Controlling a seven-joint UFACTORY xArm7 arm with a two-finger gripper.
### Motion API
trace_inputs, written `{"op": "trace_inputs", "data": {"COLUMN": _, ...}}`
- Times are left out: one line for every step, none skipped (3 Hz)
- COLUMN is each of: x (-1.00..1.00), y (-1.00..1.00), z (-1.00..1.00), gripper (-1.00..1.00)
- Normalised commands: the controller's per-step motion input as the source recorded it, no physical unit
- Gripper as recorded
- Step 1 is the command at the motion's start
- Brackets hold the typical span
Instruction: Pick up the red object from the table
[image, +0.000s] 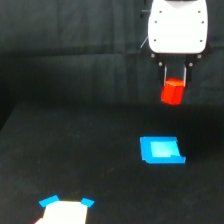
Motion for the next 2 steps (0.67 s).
{"op": "trace_inputs", "data": {"x": 0.02, "y": 0.06, "z": 0.57, "gripper": -1.0}}
{"op": "trace_inputs", "data": {"x": 0.37, "y": 0.53, "z": 1.0, "gripper": -0.94}}
